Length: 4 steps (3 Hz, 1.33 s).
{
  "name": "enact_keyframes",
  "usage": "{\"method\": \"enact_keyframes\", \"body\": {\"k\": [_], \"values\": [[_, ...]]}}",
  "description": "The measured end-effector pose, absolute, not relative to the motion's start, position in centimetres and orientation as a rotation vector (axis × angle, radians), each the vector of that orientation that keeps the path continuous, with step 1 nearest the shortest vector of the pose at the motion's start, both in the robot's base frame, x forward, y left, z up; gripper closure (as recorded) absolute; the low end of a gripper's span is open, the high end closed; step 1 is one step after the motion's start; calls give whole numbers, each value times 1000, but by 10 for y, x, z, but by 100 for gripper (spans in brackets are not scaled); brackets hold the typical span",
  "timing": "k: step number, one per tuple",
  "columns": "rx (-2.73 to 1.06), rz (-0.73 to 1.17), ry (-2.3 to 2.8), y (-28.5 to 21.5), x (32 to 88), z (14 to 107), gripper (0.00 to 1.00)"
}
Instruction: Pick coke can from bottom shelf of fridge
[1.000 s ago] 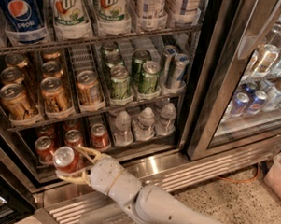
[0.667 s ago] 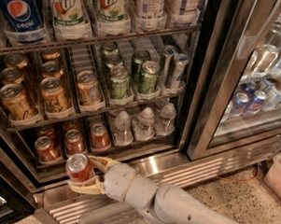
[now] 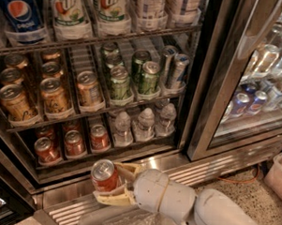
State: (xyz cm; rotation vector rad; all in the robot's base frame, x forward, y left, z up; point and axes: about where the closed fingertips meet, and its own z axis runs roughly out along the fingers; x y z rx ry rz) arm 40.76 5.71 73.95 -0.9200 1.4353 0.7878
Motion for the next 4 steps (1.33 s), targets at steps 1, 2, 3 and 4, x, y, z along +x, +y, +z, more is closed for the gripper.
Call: {"method": "enact_keyframes", "body": {"k": [1, 2, 3, 4], "values": [[-926, 731, 1413, 31, 401, 755, 100], [-926, 693, 1350, 20, 400, 765, 100], [-924, 682, 1266, 21, 405, 771, 100], [-937, 651, 1213, 23, 409, 780, 100]]}}
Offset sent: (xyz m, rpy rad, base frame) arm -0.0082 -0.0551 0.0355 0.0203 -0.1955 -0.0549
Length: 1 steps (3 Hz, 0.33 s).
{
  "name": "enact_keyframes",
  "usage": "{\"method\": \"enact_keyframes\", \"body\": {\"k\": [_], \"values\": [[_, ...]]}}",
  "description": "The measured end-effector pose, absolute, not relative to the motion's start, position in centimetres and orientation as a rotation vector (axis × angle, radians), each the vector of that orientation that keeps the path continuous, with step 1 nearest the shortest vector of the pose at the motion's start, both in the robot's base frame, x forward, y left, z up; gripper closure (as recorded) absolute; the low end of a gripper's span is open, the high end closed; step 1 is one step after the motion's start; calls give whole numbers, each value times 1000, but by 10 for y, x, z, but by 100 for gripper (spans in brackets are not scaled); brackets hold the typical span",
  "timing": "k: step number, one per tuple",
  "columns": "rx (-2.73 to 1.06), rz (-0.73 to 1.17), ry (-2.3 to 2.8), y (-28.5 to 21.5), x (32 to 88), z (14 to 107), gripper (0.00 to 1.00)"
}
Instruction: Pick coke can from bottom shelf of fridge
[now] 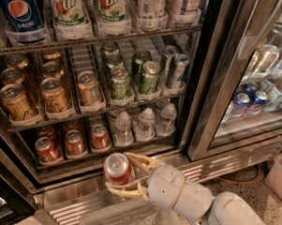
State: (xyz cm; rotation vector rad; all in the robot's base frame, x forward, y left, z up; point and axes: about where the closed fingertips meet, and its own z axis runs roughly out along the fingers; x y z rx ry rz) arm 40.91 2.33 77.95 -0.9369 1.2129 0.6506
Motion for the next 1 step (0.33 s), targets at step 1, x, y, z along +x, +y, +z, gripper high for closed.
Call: {"method": "enact_keyframes", "body": {"k": [1], "values": [[-937, 651, 1213, 23, 409, 780, 100]]}}
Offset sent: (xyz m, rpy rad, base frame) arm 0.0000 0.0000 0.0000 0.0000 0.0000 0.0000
